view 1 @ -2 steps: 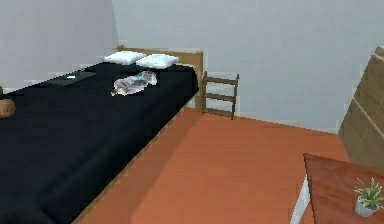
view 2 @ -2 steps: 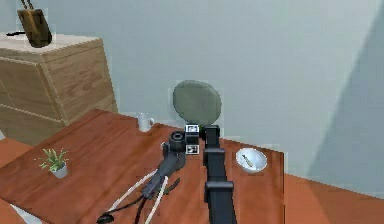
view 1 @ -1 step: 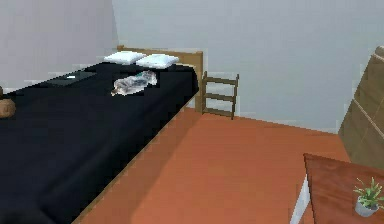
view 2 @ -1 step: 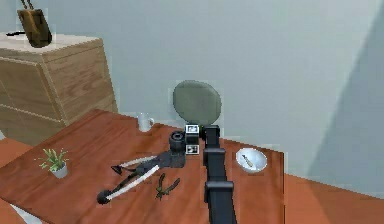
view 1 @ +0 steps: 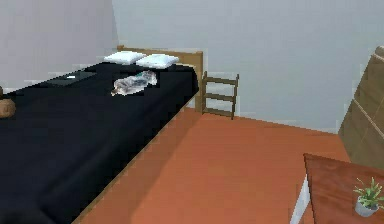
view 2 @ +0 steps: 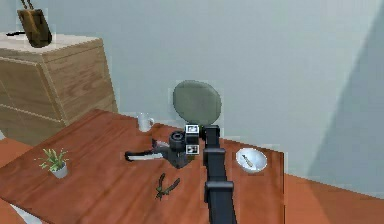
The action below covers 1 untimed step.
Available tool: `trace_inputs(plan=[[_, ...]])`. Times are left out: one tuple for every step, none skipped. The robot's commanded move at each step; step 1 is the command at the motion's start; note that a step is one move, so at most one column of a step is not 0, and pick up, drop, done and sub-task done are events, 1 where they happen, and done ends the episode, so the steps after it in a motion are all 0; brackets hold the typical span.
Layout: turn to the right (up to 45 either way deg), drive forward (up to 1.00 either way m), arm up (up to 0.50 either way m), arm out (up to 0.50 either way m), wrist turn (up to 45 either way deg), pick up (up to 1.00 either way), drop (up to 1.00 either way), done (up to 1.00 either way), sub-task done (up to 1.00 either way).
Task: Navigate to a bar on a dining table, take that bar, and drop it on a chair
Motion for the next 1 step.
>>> trace_inputs(plan=[[0.0,0.0,0.0,0.0,12.0,0.0,0.0,0.0,0.0]])
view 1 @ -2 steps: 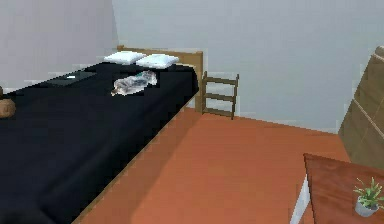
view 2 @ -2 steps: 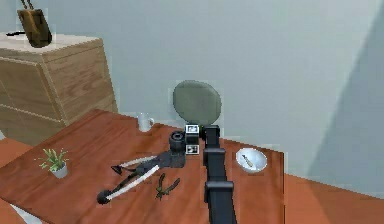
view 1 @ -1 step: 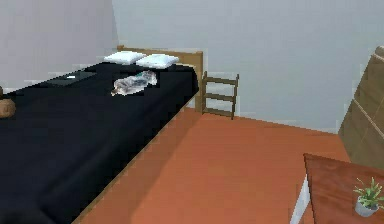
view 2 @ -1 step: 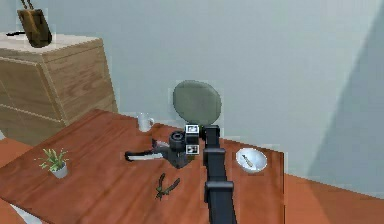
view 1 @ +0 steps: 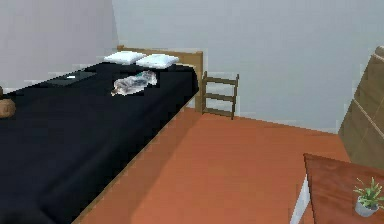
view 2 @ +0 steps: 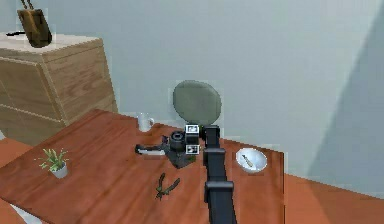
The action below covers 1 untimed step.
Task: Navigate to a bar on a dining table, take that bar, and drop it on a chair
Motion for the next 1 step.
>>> trace_inputs(plan=[[0.0,0.0,-0.3,0.0,0.0,0.0,0.0,0.0,0.0]])
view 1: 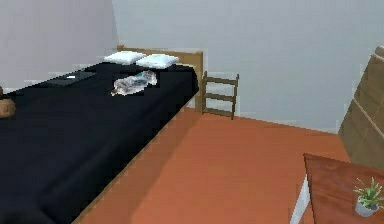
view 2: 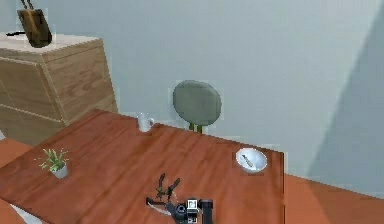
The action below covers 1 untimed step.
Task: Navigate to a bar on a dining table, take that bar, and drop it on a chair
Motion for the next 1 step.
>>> trace_inputs(plan=[[0.0,0.0,0.0,0.0,0.0,1.0,0.0,0.0,0.0]])
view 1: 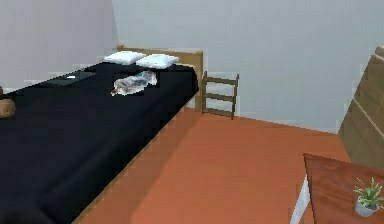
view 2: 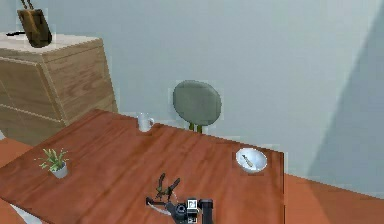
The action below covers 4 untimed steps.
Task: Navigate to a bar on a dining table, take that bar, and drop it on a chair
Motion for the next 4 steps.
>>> trace_inputs(plan=[[0.0,0.0,0.1,0.0,0.0,0.0,0.0,0.0,0.0],[0.0,0.0,0.36,0.0,0.0,0.0,0.0,0.0,0.0],[0.0,0.0,0.0,0.0,-45.0,0.0,0.0,0.0,0.0],[0.0,0.0,0.0,0.0,-45.0,0.0,0.0,0.0,0.0]])
